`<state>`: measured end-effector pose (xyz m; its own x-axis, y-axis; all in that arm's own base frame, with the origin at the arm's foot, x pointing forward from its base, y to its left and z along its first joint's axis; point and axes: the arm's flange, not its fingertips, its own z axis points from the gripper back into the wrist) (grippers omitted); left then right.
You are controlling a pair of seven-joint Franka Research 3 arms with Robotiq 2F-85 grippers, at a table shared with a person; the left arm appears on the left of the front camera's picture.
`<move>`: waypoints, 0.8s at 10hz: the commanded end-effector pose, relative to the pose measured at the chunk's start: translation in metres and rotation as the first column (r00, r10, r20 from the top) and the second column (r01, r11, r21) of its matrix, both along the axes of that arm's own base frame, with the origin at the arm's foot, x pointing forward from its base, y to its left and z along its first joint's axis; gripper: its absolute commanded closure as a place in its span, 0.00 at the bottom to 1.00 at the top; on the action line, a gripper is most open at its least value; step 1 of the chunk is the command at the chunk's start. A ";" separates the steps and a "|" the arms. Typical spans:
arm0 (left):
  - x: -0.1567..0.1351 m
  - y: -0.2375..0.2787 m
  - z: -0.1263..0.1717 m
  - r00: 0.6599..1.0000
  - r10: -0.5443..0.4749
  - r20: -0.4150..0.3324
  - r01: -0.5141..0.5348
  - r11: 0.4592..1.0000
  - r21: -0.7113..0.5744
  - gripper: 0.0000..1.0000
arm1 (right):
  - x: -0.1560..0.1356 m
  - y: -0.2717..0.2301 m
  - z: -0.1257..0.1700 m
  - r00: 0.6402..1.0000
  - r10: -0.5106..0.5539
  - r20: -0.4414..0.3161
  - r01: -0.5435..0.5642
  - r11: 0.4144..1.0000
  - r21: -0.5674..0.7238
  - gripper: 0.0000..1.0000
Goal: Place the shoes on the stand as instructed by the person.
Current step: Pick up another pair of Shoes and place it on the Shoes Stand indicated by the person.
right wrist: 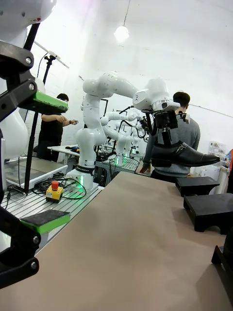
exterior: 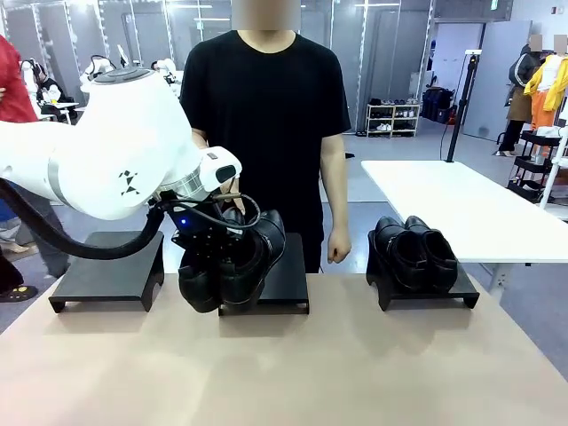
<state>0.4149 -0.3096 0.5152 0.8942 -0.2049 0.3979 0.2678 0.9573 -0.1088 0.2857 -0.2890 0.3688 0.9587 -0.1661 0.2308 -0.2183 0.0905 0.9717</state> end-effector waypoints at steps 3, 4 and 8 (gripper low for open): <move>-0.006 0.004 0.011 1.000 0.003 0.014 -0.003 1.000 -0.016 1.00 | -0.003 0.002 0.001 1.000 0.003 -0.004 -0.003 1.000 -0.012 0.00; -0.006 0.004 0.011 1.000 0.003 0.014 -0.003 1.000 -0.016 1.00 | -0.003 0.002 0.001 1.000 0.003 -0.004 -0.003 1.000 -0.012 0.00; 0.044 -0.018 0.001 0.994 0.101 0.033 -0.101 0.995 -0.010 0.92 | -0.003 0.002 0.001 1.000 0.003 -0.004 -0.003 1.000 -0.012 0.00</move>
